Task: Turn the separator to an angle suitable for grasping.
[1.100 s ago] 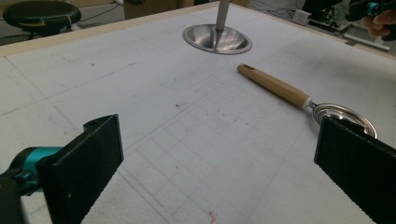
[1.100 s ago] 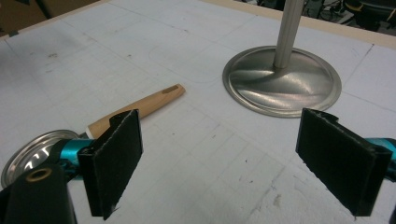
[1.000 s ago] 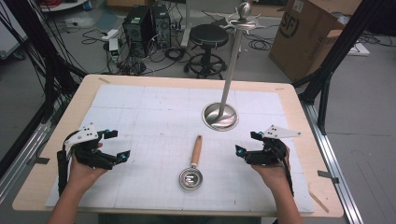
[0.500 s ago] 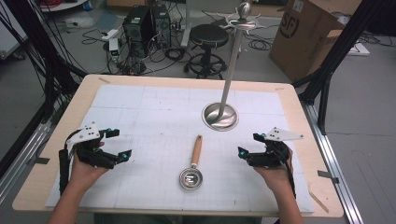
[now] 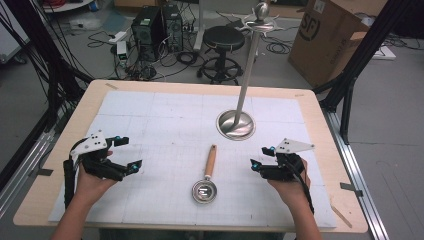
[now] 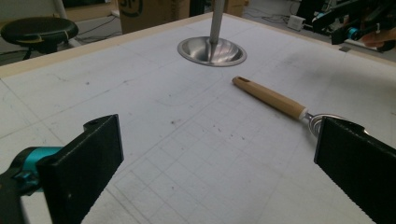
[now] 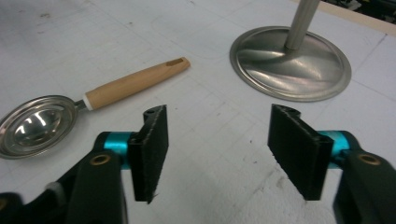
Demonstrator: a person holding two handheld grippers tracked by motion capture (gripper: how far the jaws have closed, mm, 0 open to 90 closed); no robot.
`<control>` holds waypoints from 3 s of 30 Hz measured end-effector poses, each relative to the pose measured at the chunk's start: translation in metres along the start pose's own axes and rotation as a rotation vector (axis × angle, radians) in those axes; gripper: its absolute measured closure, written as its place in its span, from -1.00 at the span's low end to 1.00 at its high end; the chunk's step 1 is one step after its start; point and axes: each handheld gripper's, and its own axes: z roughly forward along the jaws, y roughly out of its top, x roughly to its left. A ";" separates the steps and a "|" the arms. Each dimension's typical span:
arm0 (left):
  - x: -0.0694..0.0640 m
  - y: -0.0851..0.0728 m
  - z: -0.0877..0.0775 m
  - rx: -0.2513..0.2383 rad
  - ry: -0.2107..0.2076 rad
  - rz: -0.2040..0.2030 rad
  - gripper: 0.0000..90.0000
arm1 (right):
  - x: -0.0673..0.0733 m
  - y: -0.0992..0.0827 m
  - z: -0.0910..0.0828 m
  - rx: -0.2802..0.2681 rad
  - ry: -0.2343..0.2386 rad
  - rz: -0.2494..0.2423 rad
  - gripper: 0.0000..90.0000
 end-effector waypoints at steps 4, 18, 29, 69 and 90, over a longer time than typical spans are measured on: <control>0.001 -0.001 0.003 0.014 0.003 0.005 -0.96 | 0.000 0.002 0.001 0.005 0.019 -0.010 0.05; 0.000 -0.001 0.002 0.015 -0.001 0.017 -0.96 | 0.006 0.002 0.010 0.047 0.054 -0.026 0.36; 0.000 -0.001 0.003 0.019 -0.004 0.020 -0.96 | 0.007 0.002 0.010 0.047 0.061 -0.030 0.43; 0.002 -0.001 0.001 0.002 -0.001 0.006 -0.96 | 0.033 0.045 0.106 0.187 0.074 -0.133 0.87; 0.004 -0.001 0.002 0.001 -0.013 -0.002 -0.96 | 0.050 0.057 0.158 0.289 0.101 -0.108 0.89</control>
